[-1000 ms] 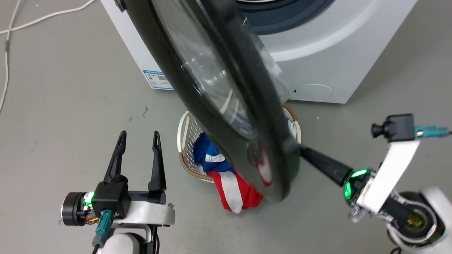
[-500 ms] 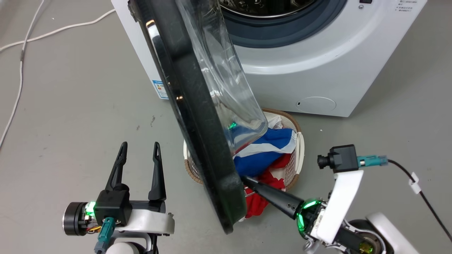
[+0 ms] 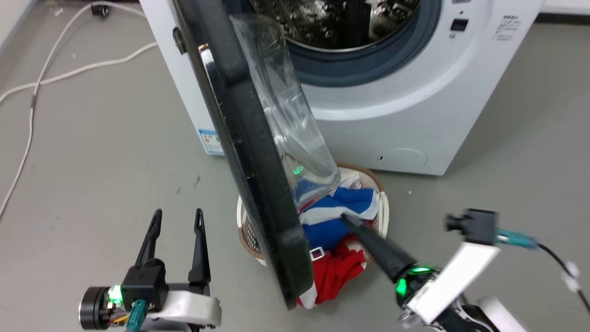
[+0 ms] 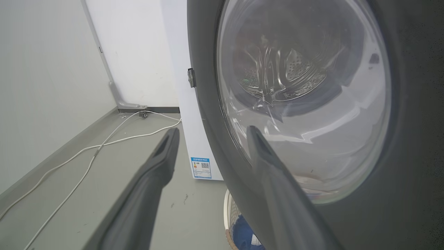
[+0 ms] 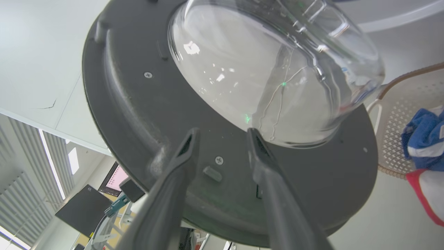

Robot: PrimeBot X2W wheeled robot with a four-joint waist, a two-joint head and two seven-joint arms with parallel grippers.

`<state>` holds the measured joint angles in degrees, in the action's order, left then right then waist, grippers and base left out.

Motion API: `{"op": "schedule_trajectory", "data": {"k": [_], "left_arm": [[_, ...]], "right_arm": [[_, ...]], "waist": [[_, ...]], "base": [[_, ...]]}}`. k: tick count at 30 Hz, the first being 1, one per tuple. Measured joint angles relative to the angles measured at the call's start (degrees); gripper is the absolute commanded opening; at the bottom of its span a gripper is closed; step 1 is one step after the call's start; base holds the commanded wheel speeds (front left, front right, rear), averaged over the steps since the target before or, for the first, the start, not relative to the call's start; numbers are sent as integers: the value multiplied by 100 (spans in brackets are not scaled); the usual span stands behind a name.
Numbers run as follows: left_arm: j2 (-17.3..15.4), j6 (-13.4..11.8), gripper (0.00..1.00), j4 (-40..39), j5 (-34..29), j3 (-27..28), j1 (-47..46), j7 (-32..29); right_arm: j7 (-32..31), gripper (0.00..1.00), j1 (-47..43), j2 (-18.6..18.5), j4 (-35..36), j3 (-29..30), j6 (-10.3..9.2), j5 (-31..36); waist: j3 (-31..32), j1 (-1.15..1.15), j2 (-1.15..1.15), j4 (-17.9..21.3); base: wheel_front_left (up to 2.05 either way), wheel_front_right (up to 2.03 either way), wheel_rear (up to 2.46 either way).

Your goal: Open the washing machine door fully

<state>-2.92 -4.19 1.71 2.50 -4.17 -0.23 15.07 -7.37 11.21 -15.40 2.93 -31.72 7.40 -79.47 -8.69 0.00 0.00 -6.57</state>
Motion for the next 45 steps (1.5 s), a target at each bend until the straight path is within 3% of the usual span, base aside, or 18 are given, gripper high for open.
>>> {"op": "schedule_trajectory", "data": {"k": [5, 7, 9, 11, 16, 22, 31, 45], "left_arm": [[-3, 23, 100, 47, -35, 109, 235, 0], [-1, 40, 100, 48, -42, 132, 307, 0], [-1, 43, 100, 43, -64, 167, 390, 0], [-3, 45, 100, 34, -74, 210, 470, 0], [-2, 66, 100, 8, -81, 238, 525, 0], [-1, 69, 100, -13, -91, 248, 570, 0], [0, 69, 100, -24, -91, 249, 587, 0], [0, 33, 100, 22, 5, 307, 588, 0]], "right_arm": [[1734, 100, -127, -364, -62, 147, 1, 1327], [2142, 100, -190, -441, -138, 314, 1, 1905], [2231, 100, -297, -365, -151, 666, 1, 2571], [2242, 100, -449, -15, 51, 1368, 1, 3167], [2246, 100, -928, 476, 587, 2430, 2, 5281], [2246, 100, -1341, 913, 698, 3277, 10, 6786], [2245, 100, -1830, 1190, 149, 3656, 10, 7592], [2246, 100, -1968, 1240, -99, 3543, 10, 7234]], "waist": [[302, 0, 0, 111], [422, 0, 0, 164], [536, 0, 0, 222], [626, 0, 0, 293], [779, 0, 0, 422], [824, 0, 0, 474], [826, 0, 0, 462], [843, 0, 0, 386]], "base": [[0, 0, 0], [0, 0, 0], [0, 0, 0], [0, 0, 0], [0, 0, 0], [0, 0, 0], [0, 0, 0], [0, 0, 0]]}}
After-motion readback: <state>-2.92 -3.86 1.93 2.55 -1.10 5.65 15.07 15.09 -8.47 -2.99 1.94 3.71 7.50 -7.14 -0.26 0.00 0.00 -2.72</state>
